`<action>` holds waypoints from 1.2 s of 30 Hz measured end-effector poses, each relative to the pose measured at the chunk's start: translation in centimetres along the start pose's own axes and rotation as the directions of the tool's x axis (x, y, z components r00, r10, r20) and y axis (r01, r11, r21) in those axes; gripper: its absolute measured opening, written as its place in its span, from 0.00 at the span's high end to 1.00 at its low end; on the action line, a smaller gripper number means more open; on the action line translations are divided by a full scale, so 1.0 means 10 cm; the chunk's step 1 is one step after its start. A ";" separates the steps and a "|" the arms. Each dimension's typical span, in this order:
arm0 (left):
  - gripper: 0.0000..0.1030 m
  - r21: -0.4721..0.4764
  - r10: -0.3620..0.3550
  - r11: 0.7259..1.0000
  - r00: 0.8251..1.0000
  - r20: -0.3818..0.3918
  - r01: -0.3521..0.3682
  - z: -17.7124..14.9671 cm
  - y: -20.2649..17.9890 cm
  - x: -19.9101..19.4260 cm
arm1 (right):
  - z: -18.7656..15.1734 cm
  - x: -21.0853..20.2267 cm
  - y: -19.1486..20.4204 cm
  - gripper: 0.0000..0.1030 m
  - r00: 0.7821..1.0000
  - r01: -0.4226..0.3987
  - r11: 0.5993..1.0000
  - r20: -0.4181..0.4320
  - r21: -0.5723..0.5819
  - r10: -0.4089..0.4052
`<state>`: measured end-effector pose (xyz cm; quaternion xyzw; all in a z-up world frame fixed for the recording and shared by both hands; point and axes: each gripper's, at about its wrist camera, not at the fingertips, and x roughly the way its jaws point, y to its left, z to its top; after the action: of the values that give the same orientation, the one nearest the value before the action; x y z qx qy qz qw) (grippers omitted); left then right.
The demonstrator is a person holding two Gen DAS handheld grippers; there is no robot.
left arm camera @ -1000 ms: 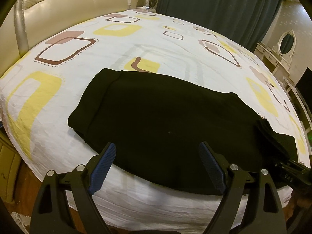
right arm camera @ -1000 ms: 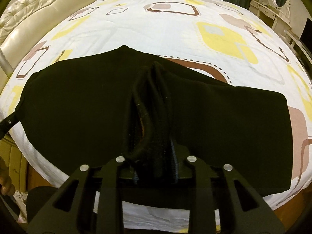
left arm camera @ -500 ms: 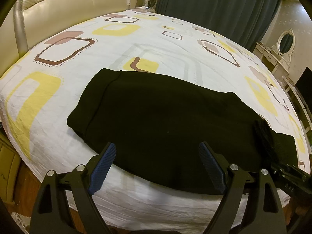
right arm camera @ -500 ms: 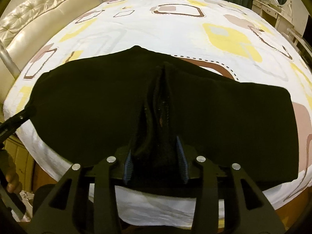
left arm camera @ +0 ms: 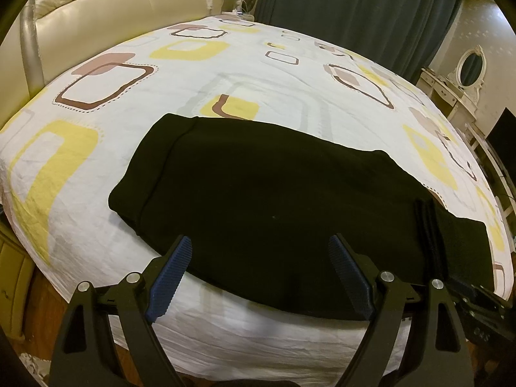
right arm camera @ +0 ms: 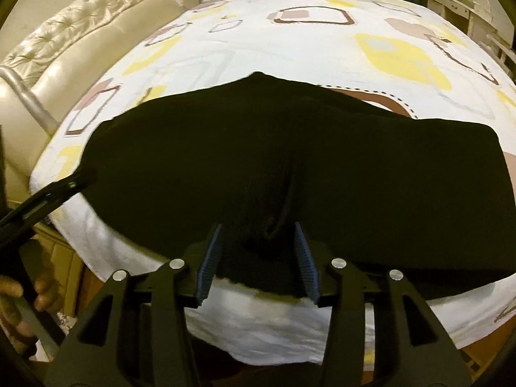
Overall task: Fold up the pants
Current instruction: 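Grasp the end of the black pants with the right tool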
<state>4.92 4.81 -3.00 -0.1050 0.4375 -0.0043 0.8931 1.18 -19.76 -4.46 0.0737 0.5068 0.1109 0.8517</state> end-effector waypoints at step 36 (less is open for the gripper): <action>0.17 0.029 -0.058 0.998 0.998 -0.029 0.059 -0.06 -0.14 0.02 | 0.26 0.05 -3.26 0.66 0.944 -0.320 0.699 0.150 0.640 0.295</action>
<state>4.64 3.35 -3.24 -0.1042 0.4466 -0.0384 0.8878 7.45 -51.15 -11.37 0.4530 0.4783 0.0656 0.7495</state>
